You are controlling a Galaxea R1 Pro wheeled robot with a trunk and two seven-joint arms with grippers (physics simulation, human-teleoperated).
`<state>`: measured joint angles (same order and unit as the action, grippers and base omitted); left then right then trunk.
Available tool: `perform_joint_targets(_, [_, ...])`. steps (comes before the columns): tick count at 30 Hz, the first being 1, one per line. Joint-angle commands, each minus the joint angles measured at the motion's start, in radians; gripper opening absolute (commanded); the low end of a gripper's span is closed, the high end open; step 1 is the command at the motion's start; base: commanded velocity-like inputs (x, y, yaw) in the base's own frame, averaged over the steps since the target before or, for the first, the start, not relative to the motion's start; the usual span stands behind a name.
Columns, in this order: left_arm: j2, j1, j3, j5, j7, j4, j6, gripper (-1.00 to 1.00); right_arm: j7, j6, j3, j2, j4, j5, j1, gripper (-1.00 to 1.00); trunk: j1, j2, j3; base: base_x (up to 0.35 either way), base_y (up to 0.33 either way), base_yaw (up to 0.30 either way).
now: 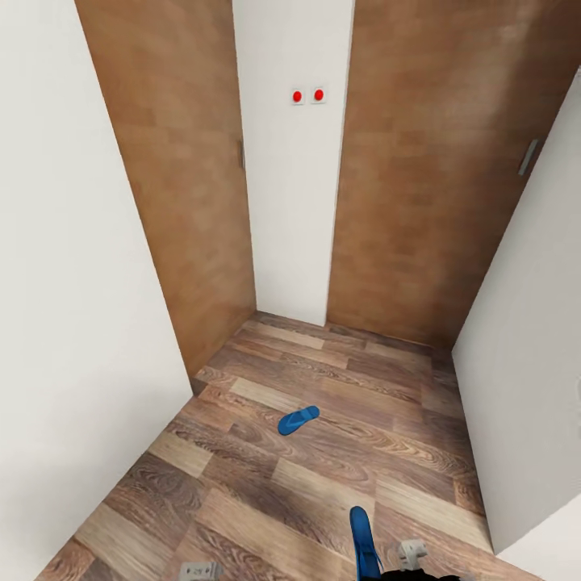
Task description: In the bedroom, move the book from the bed onto either nightstand, and place the two sandals side by side next to the bed.
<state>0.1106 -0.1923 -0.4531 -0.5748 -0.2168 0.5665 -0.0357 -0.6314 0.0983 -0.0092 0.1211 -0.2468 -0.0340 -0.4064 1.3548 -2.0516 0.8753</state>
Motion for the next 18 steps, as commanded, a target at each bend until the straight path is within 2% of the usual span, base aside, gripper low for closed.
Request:
perform_joint_targets(1, [0.001, -0.001, -0.007, -0.010, 0.001, 0.000, -0.004, 1.00, -0.005, 0.010, -0.002, 0.000, -0.002, -0.004, 0.000, -1.00, 0.000, 0.000, 0.001, 0.000, 0.000, -0.170])
perform_joint_targets(18, [0.004, -0.001, -0.006, -0.010, 0.001, 0.000, -0.006, 1.00, -0.005, 0.010, -0.002, 0.000, -0.002, -0.004, 0.000, -1.00, 0.000, 0.000, 0.001, 0.000, 0.000, -0.166])
